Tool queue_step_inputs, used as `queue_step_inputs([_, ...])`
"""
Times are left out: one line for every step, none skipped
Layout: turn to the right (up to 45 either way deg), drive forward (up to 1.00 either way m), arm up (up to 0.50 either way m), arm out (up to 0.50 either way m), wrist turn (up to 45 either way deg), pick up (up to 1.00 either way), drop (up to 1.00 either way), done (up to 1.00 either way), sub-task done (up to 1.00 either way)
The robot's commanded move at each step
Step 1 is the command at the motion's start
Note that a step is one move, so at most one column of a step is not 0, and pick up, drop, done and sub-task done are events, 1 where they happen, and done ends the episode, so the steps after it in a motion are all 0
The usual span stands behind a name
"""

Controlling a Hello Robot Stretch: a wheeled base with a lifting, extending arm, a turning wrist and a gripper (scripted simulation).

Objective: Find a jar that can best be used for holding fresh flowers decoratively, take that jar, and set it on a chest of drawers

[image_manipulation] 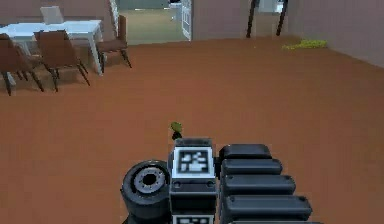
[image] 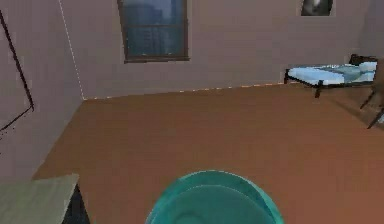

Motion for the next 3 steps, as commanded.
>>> queue_step_inputs([-45.0,0.00,0.00,0.00,0.0,0.00,0.00,0.00,0.00])
queue_step_inputs([-39.0,0.00,0.00,0.00,0.0,0.00,0.00,0.00,0.00])
queue_step_inputs([45.0,0.00,0.00,0.00,0.0,0.00,0.00,0.00,0.00])
